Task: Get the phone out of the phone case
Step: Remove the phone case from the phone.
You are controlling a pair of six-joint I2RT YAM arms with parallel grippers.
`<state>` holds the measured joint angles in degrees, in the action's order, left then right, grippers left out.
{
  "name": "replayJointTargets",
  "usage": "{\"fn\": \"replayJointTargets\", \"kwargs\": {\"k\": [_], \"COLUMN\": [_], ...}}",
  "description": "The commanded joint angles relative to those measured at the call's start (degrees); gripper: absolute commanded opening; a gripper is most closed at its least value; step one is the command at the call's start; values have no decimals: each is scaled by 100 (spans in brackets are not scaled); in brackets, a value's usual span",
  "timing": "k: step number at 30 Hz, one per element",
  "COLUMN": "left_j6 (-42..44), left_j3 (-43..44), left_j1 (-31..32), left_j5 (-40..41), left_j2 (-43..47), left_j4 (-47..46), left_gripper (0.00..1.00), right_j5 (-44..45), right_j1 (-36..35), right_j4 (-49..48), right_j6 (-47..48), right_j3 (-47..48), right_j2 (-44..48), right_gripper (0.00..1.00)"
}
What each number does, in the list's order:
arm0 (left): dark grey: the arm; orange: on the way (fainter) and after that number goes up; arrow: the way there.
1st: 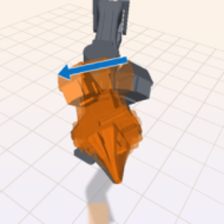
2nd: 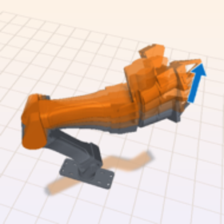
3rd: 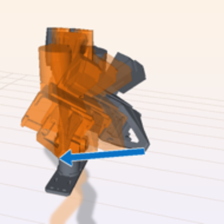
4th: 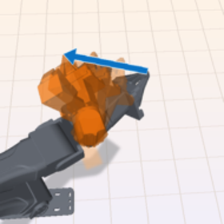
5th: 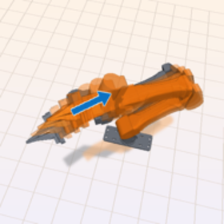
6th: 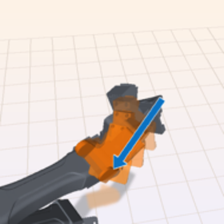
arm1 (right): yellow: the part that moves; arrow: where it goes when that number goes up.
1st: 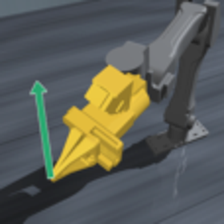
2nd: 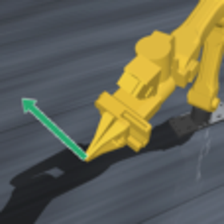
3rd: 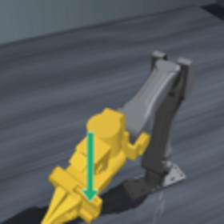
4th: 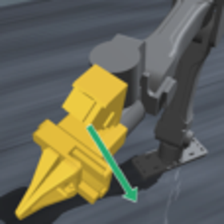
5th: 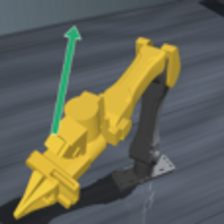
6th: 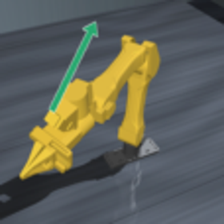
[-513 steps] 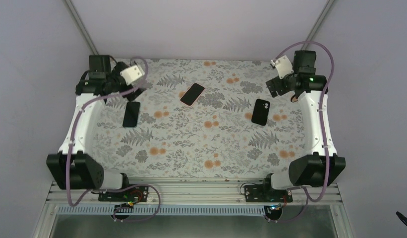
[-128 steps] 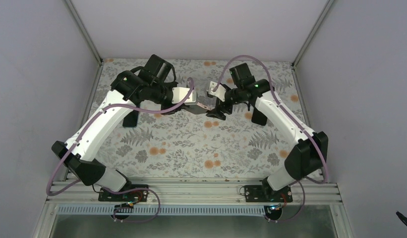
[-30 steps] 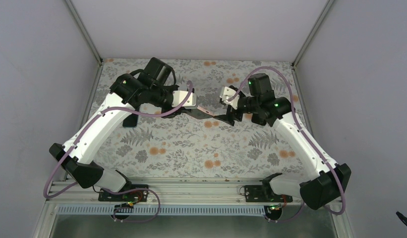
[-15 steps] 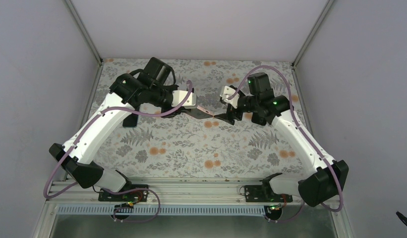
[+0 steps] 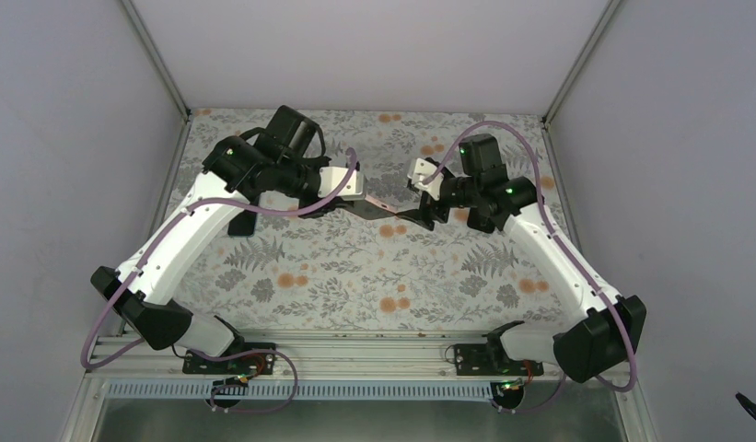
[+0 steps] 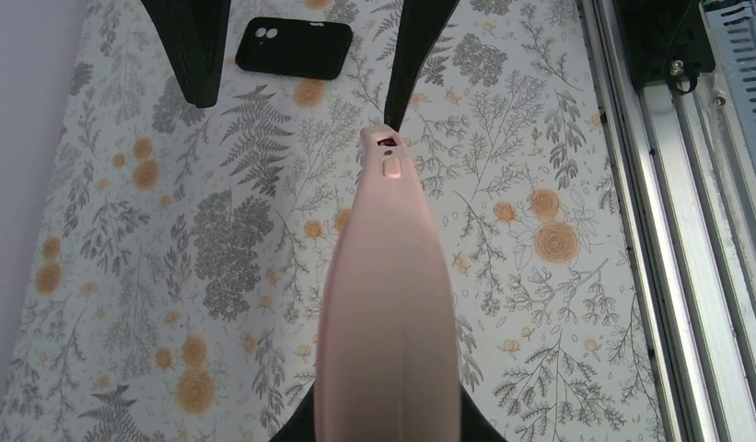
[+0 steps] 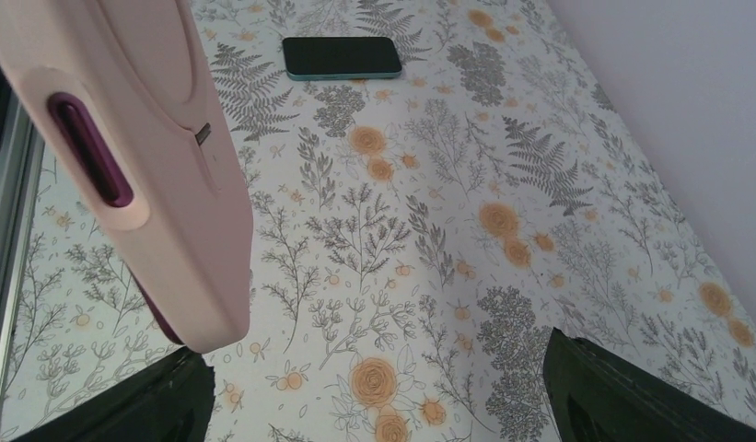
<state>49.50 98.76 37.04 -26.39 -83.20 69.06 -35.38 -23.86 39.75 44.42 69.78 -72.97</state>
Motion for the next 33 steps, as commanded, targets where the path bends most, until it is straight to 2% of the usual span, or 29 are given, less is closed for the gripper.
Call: {"fn": "replayJointTargets", "kwargs": {"k": [1, 7, 12, 15, 18, 21, 26, 33], "left_j6": [64, 78, 95, 117, 113, 96, 121, 52], "left_j3": [120, 109, 174, 201, 174, 134, -71, -47], "left_j1": [-16, -12, -12, -17, -12, -44, -158, -250], "left_j5": [-363, -417, -661, -726, -647, -483, -294, -280], "left_j2": [162, 151, 83, 46, 12, 64, 256, 220], "left_j4": [-74, -72, -17, 22, -10, -77, -270, -540], "left_gripper": [2, 2, 2, 2, 2, 2, 2, 2], "right_j5": [200, 521, 932, 867, 424, 653, 685, 197], "right_j1": [42, 39, 42, 48, 39, 58, 127, 127], "right_j4": [-524, -784, -1517, -1662, -1394, -967, -257, 313], "right_j6": [-226, -389, -923, -1136, -1154, -998, -315, -39], "right_j3": [-61, 186, 449, 722, 1070, 1205, 513, 11], "right_j2": [-77, -348, -416, -524, -676, -681, -166, 218], "right_gripper": [91, 91, 92, 92, 92, 93, 95, 94]}}
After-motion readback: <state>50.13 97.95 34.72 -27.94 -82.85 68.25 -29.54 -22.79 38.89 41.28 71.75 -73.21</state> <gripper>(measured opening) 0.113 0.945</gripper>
